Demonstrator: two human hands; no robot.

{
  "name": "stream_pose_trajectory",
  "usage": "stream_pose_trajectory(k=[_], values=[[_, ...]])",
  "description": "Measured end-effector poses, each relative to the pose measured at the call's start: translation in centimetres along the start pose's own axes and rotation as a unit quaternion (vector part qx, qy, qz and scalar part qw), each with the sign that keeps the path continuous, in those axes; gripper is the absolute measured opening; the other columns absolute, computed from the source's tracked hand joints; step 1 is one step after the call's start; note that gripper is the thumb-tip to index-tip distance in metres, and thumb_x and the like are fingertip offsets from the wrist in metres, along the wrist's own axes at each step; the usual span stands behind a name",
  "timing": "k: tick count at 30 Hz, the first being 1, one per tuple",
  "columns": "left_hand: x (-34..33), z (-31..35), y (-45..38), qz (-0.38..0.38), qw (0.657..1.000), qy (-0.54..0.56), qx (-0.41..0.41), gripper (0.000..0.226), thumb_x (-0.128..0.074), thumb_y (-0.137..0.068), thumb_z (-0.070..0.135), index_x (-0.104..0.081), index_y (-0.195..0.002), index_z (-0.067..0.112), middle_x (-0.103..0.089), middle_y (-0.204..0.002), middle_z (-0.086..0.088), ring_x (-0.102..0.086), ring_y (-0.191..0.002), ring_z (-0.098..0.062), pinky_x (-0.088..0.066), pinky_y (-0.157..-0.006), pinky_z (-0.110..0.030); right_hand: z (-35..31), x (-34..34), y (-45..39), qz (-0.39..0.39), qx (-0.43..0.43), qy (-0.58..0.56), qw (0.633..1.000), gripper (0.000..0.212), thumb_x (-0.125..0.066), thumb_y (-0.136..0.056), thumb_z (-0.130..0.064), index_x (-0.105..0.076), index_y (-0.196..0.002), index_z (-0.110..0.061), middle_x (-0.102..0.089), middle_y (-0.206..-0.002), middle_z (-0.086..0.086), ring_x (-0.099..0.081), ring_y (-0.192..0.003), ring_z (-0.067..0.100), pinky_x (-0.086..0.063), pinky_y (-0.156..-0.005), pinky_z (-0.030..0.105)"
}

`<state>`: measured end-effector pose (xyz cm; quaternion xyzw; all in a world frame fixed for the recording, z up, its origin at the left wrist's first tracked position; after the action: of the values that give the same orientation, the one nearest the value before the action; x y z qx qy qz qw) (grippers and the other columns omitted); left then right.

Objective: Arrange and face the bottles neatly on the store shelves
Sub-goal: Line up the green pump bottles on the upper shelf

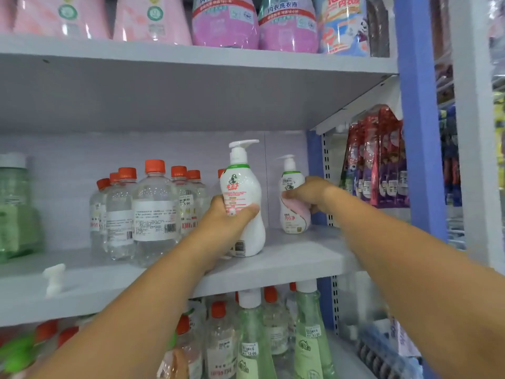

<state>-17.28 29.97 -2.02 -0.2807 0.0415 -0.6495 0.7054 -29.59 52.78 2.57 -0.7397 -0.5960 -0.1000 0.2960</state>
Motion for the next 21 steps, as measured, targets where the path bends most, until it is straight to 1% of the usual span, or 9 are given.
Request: stream_pose_trajectory(k=[3,5,7,9,11,14,16,19,21], values=[[0.3,0.2,0.6,-0.012,1.0,0.011,0.011,0.042,-0.075,-0.09,0.029,-0.049,-0.123,0.03,-0.066,-0.115,0.01,-0.063,-0.104,-0.012,-0.049,-0.089,-0.037,-1.9,0.2,4.2,-0.012,0.015,-0.008,1.0,0.045,-0.084,-0.082,-0.037,-0.064,-0.116,-0.014,-0.074,-0.11,0.01,-0.074,-0.095,0.029,-0.063,-0.083,0.049],[0.5,0.8,1.9,-0.022,1.0,-0.009,-0.004,0.038,-0.077,-0.089,0.031,-0.054,-0.119,0.031,-0.069,-0.116,0.01,-0.066,-0.101,-0.009,-0.052,-0.079,-0.031,-2.8,0.9,7.8,0.004,0.058,0.019,0.998,0.037,-0.08,-0.086,-0.039,-0.065,-0.112,-0.018,-0.073,-0.103,0.005,-0.073,-0.087,0.022,-0.063,-0.069,0.038],[0.9,1.7,3.7,-0.007,0.998,-0.051,-0.041,0.034,-0.077,-0.088,0.039,-0.057,-0.114,0.034,-0.07,-0.113,0.014,-0.067,-0.096,-0.003,-0.053,-0.074,-0.026,-3.4,1.6,12.7,0.032,0.114,0.022,0.993,0.024,-0.077,-0.087,-0.042,-0.065,-0.101,-0.027,-0.071,-0.096,-0.005,-0.068,-0.081,0.011,-0.054,-0.058,0.027],[1.8,2.6,6.5,0.039,0.991,-0.089,-0.087,0.035,-0.074,-0.087,0.049,-0.058,-0.114,0.035,-0.07,-0.107,0.019,-0.067,-0.092,0.003,-0.056,-0.076,-0.026,-3.6,2.0,17.1,0.062,0.161,-0.032,0.984,0.025,-0.075,-0.087,-0.047,-0.061,-0.101,-0.033,-0.069,-0.098,-0.012,-0.066,-0.086,0.006,-0.054,-0.069,0.029],[2.9,3.0,10.4,0.086,0.987,-0.068,-0.119,0.028,-0.068,-0.088,0.052,-0.058,-0.111,0.04,-0.07,-0.101,0.023,-0.067,-0.087,0.01,-0.054,-0.07,-0.017,-3.0,1.7,20.9,0.077,0.183,-0.125,0.972,0.033,-0.073,-0.088,-0.05,-0.061,-0.113,-0.033,-0.071,-0.103,-0.015,-0.069,-0.093,0.003,-0.057,-0.083,0.033],[5.4,1.9,17.8,0.139,0.984,0.005,-0.113,0.017,-0.067,-0.086,0.046,-0.062,-0.102,0.042,-0.072,-0.093,0.028,-0.066,-0.082,0.013,-0.047,-0.057,-0.004,-2.4,-0.4,26.3,0.092,0.227,-0.199,0.949,0.027,-0.073,-0.087,-0.05,-0.063,-0.111,-0.04,-0.073,-0.101,-0.027,-0.069,-0.093,-0.009,-0.055,-0.079,0.026],[7.3,-0.5,22.3,0.167,0.983,0.02,-0.072,0.018,-0.077,-0.079,0.044,-0.066,-0.093,0.046,-0.073,-0.086,0.029,-0.068,-0.074,0.01,-0.047,-0.056,-0.006,-1.7,-3.3,29.7,0.057,0.229,-0.248,0.94,0.025,-0.073,-0.081,-0.052,-0.064,-0.101,-0.041,-0.073,-0.097,-0.03,-0.07,-0.089,-0.01,-0.055,-0.072,0.019],[9.9,-6.6,28.1,0.211,0.977,-0.006,0.014,0.029,-0.084,-0.076,0.029,-0.067,-0.094,0.042,-0.074,-0.081,0.027,-0.068,-0.067,0.009,-0.049,-0.055,-0.008,0.4,-9.9,33.1,-0.069,0.192,-0.304,0.931,0.029,-0.073,-0.067,-0.051,-0.073,-0.092,-0.037,-0.077,-0.092,-0.02,-0.073,-0.082,-0.004,-0.058,-0.066,0.016],[12.2,-11.2,31.1,0.256,0.964,-0.023,0.075,0.028,-0.08,-0.085,0.012,-0.065,-0.098,0.032,-0.075,-0.079,0.025,-0.067,-0.064,0.008,-0.048,-0.055,-0.009,2.0,-15.4,34.6,-0.151,0.152,-0.297,0.931,0.013,-0.08,-0.075,-0.032,-0.074,-0.087,-0.03,-0.077,-0.082,-0.022,-0.07,-0.07,-0.009,-0.051,-0.059,0.007]])
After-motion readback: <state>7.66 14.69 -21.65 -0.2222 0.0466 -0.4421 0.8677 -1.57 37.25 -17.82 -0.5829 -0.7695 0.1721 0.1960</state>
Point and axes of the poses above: each hand's wrist, its own y-axis away from the middle knuckle, its own x-axis out of the back of the hand, z = x × y, the point moved 4 cm from there along -y, towards the middle knuckle
